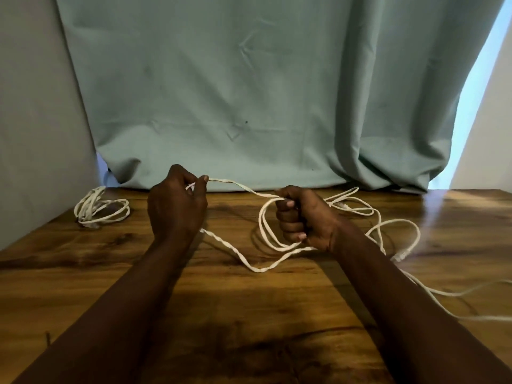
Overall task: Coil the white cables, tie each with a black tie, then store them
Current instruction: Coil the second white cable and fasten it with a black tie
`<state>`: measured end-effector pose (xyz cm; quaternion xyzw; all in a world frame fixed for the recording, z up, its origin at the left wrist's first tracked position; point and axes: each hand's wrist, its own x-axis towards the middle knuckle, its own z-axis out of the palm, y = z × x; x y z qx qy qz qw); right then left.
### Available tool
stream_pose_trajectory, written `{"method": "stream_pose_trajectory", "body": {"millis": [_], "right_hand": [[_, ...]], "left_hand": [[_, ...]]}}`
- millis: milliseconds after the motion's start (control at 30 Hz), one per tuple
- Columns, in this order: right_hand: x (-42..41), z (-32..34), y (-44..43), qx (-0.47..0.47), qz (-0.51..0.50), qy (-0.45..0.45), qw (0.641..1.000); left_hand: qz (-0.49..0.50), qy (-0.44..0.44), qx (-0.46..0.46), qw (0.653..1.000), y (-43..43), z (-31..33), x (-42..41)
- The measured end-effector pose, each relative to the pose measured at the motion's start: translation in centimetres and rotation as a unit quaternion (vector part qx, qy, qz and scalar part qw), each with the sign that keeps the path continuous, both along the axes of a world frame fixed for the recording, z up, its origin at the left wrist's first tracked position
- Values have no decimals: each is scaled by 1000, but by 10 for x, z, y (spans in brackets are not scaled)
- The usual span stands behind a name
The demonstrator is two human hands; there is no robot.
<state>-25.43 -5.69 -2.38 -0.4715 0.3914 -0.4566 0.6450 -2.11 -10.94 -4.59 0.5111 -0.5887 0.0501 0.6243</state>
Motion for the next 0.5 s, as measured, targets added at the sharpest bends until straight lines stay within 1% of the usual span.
{"method": "stream_pose_trajectory", "body": {"millis": [33,100,167,233,333,433,500], "right_hand": [[0,0,0,-2,17,-31,999],[0,1,0,-24,32,-132,990],[-2,2,-2,-66,14,-238,969],[-3,4,-2,-107,-32,-296,949],[-4,6,-1,-149,-108,-297,937],[0,6,-1,-170,-173,-252,937],[7,4,-3,-181,-207,-210,938]], "left_hand": [[22,-48,7,999,2,-1,0],[48,-144,29,988,7,-2,-4],[42,-223,34,973,13,-3,-14],[16,-271,21,962,18,-4,-24],[-55,-297,-5,953,21,-6,-35],[-123,-302,5,945,27,-6,-40],[-142,-331,14,933,31,-7,-44]]}}
